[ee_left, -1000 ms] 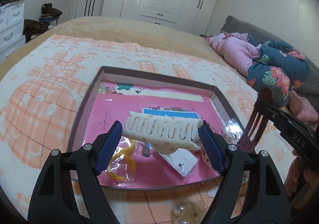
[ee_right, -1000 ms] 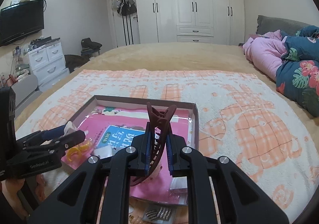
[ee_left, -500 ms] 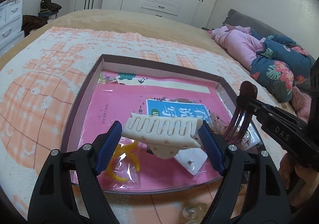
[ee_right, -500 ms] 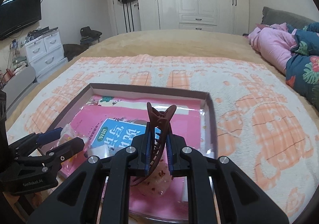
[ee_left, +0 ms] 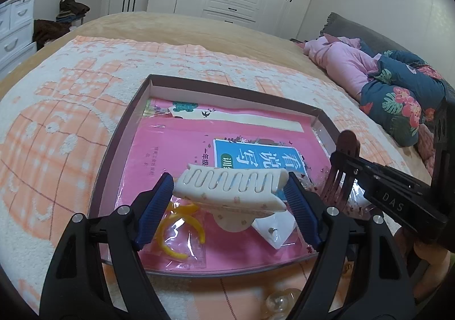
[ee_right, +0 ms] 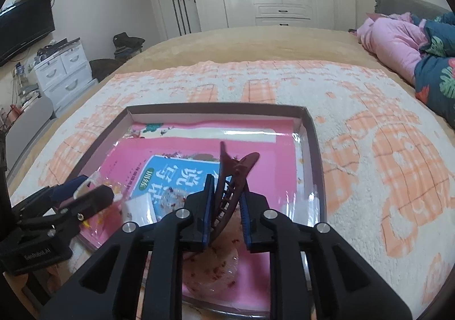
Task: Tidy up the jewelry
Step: 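Carry cloud clip into pink tray with left tool while right tool releases maroon clip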
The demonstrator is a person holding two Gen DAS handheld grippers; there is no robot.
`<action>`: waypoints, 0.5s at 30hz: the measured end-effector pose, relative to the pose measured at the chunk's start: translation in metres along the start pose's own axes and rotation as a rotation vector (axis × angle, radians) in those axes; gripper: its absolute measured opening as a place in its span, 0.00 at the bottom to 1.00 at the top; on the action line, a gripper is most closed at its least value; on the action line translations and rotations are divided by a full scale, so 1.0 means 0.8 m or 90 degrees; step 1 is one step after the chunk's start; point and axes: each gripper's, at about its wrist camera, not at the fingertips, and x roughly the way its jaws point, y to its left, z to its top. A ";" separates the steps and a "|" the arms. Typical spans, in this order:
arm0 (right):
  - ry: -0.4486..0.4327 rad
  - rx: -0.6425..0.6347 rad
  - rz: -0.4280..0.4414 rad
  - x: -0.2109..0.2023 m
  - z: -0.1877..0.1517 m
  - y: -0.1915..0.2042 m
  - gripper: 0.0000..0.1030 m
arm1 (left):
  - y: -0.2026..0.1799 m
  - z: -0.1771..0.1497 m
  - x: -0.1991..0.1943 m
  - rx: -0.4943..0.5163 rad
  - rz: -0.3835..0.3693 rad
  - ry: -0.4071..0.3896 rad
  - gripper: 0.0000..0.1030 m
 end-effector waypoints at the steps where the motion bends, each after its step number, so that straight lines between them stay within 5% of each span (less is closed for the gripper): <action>1: 0.002 0.004 -0.003 0.000 -0.002 -0.002 0.28 | 0.000 0.000 0.000 0.001 0.000 0.000 0.69; 15: -0.033 0.006 -0.027 -0.043 -0.019 -0.014 0.52 | 0.001 -0.001 -0.026 -0.002 0.007 -0.024 0.77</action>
